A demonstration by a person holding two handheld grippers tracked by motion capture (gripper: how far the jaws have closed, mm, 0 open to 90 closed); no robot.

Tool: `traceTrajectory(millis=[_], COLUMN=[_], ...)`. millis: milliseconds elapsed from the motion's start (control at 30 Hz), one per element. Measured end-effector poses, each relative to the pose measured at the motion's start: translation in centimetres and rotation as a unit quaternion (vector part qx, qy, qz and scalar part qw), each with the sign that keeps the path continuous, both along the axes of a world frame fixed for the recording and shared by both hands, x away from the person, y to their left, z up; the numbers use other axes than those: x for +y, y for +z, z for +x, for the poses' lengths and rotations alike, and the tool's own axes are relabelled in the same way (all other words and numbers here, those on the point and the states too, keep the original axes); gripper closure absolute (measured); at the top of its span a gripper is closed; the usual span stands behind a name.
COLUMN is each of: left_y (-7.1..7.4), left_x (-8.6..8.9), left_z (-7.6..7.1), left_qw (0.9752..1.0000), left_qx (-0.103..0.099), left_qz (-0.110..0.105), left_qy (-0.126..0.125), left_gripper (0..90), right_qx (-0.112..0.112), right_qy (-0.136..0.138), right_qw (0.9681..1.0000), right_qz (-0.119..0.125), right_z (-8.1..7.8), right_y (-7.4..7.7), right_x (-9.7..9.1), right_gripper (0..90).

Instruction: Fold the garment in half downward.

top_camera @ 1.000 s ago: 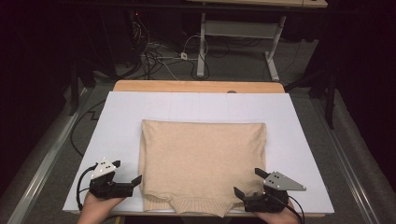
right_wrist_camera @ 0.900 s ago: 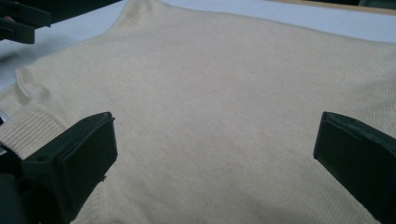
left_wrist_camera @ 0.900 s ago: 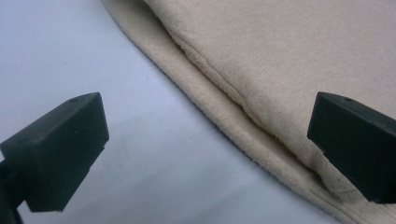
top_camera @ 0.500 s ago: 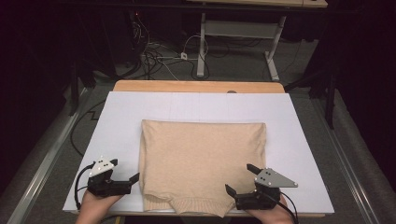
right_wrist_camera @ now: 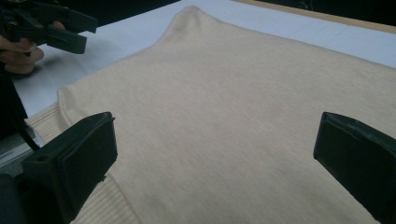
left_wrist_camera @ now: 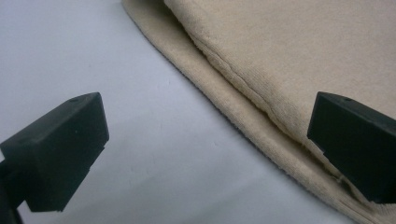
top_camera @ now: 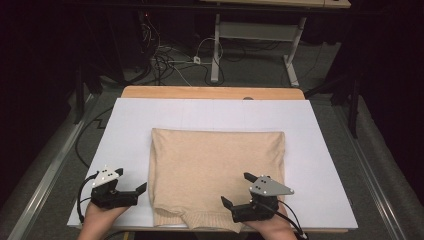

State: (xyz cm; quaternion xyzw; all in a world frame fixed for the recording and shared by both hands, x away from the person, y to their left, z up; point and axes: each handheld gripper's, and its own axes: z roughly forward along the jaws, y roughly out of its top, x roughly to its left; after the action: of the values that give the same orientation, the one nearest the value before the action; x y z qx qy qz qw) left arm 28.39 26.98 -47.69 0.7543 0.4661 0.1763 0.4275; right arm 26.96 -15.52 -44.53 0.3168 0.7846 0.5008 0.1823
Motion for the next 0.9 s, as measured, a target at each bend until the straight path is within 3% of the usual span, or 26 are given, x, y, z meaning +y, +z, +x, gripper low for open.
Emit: traceTrajectory(millis=[400,900], left_y=[0.1,0.4], left_x=[-0.3,-1.2], left_z=[0.8,1.9], left_qw=[1.0000,0.9999], left_qx=[0.000,0.004], left_qz=[-0.005,-0.006], left_qy=[-0.007,-0.014], left_gripper=[0.0,0.0], right_qx=[0.002,0.003], right_qy=[0.033,0.059], right_qw=[0.9994,0.9982], right_qz=[0.007,0.015], right_z=[0.4,1.2], right_y=[-0.7,-1.1], right_x=[3.9,6.8], right_gripper=[0.5,0.5])
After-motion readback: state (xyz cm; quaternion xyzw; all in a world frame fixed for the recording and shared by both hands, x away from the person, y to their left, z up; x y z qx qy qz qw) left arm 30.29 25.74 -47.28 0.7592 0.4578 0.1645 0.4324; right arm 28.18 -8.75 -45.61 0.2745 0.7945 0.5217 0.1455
